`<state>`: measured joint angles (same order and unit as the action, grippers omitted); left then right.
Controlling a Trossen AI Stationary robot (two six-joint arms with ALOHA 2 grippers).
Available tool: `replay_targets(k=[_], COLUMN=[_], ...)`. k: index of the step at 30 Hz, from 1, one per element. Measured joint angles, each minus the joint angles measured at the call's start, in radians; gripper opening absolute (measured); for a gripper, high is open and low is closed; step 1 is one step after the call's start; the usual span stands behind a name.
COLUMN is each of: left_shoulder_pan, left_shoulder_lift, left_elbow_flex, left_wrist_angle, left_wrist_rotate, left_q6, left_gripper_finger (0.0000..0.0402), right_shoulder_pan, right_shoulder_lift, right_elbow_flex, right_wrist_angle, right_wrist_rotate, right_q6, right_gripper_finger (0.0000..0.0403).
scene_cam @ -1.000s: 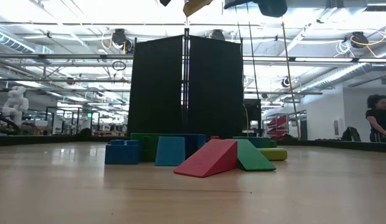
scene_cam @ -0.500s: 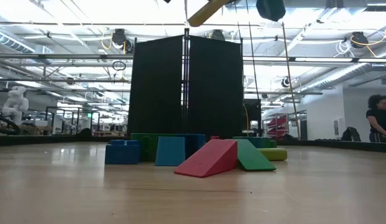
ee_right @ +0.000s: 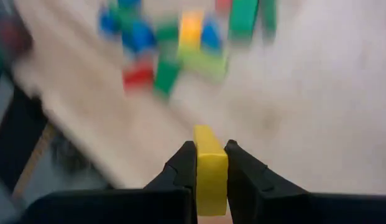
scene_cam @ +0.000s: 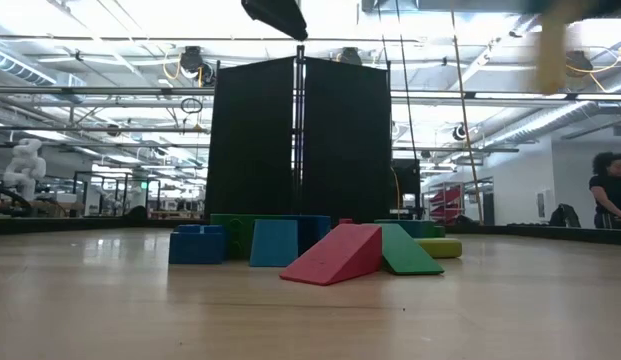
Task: Sort blocks by size
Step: Put the yellow rectangular block into the orange bin
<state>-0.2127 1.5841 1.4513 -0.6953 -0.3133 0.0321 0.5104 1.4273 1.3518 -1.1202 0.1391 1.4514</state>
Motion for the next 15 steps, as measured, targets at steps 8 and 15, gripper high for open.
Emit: replay_targets(k=[8, 15], left_shoulder_pan=[0.011, 0.036], left_shoulder_lift=[0.0, 0.012], left_elbow_flex=[0.0, 0.0], left_wrist_angle=[0.003, 0.017], left_wrist_rotate=[-0.009, 0.017], left_q6=[-0.001, -0.026], left_gripper_finger=[0.0171, 0.0171], right_shoulder_pan=[0.312, 0.438], right_shoulder_lift=[0.0, 0.0], right_elbow_flex=[0.0, 0.0], right_wrist_angle=[0.012, 0.029], right_wrist_rotate=[-0.214, -0.294], right_q6=[0.421, 0.553], right_gripper_finger=[0.0038, 0.0048])
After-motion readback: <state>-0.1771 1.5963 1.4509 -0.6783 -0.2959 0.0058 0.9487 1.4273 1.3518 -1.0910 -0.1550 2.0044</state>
